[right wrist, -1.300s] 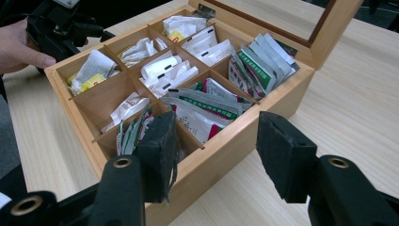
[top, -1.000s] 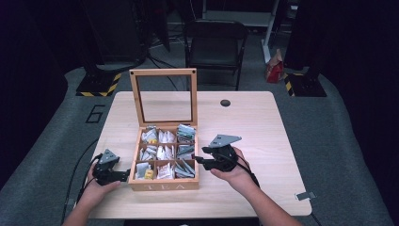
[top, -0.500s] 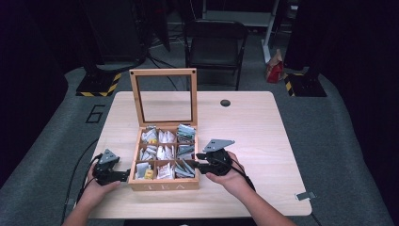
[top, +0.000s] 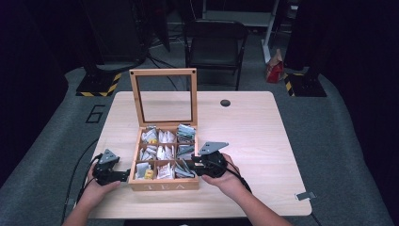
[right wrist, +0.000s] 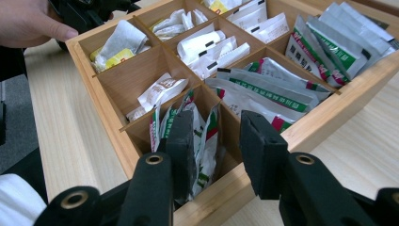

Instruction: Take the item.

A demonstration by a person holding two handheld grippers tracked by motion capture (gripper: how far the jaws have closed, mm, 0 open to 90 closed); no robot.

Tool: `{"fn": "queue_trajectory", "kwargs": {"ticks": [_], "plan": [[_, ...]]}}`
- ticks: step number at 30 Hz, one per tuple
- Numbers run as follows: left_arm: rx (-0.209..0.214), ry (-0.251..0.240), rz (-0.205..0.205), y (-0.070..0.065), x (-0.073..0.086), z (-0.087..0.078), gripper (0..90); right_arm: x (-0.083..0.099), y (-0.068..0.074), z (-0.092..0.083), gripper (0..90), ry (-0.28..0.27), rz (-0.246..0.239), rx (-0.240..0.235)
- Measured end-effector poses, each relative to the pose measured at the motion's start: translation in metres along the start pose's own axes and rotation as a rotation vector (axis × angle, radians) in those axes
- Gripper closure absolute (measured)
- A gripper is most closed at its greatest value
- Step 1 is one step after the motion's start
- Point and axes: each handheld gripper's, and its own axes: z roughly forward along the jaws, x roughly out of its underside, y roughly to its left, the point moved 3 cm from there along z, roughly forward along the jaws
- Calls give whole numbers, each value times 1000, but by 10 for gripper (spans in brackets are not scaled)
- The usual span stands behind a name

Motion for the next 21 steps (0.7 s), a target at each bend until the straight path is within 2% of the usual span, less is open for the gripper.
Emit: {"fn": "queue_trajectory", "kwargs": {"ticks": [21], "plan": [[-1, 1, 5, 0, 0, 0, 142, 6, 2, 15, 780, 47, 7, -41]]}}
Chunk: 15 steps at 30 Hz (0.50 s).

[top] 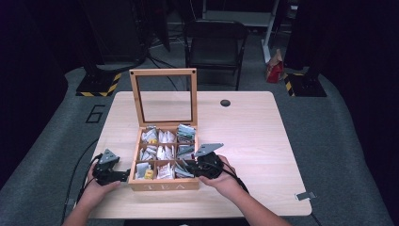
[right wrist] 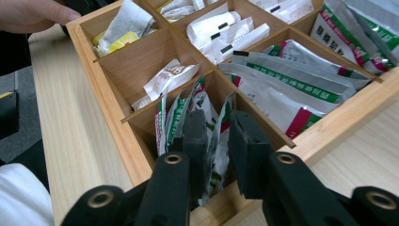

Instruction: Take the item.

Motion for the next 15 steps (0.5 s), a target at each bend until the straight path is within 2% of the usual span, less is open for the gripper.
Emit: {"fn": "queue_trajectory", "kwargs": {"ticks": [15], "plan": [[1, -1, -1, 0, 0, 0, 142, 1, -1, 11, 806, 23, -4, -11]]}}
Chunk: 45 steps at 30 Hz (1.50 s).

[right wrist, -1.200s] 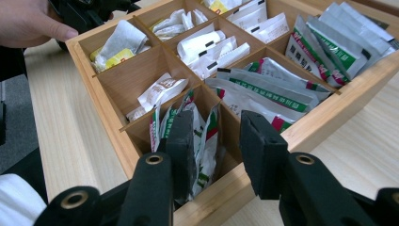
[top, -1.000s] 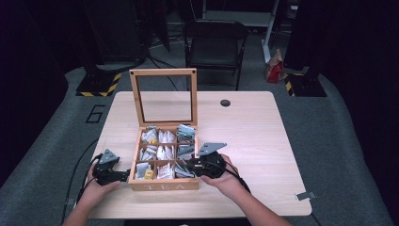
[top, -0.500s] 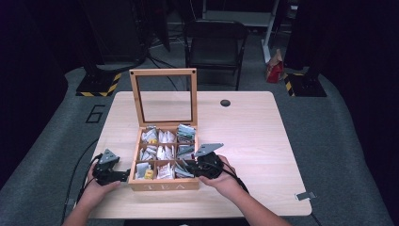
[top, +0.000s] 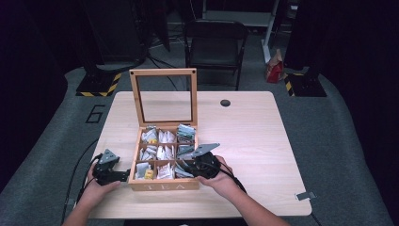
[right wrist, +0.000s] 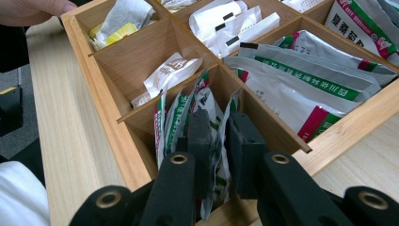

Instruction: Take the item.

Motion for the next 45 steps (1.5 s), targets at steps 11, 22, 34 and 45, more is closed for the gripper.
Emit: {"fn": "queue_trajectory", "kwargs": {"ticks": [11, 22, 34, 45], "plan": [[0, 0, 1, 0, 0, 0, 142, 1, 0, 3, 823, 13, 11, -8], [0, 0, 0, 0, 0, 0, 142, 0, 1, 4, 896, 20, -5, -15], [1, -1, 0, 0, 0, 0, 143, 0, 2, 3, 900, 15, -9, -19], [1, 0, -1, 0, 0, 0, 143, -5, 2, -5, 900, -9, -3, -21]]}}
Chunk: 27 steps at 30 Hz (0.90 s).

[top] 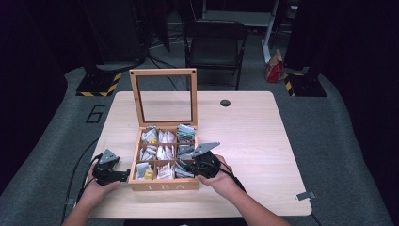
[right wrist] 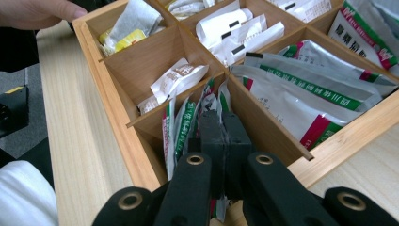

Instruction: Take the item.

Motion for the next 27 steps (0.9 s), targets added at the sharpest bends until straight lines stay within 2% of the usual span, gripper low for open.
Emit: {"fn": "queue_trajectory", "kwargs": {"ticks": [1, 12, 14, 15, 27], "plan": [[0, 0, 0, 0, 0, 0, 143, -1, 0, -1, 900, -1, -12, -2], [0, 1, 0, 0, 0, 0, 142, -14, 0, -19, 900, -50, -2, -12], [3, -1, -11, -1, 0, 0, 142, -16, 1, -22, 900, -50, 3, -13], [0, 1, -2, 0, 0, 0, 142, -17, 1, -23, 900, -53, 2, -14], [1, 0, -5, -1, 0, 0, 142, -29, 1, -34, 900, -70, 0, -23]]}}
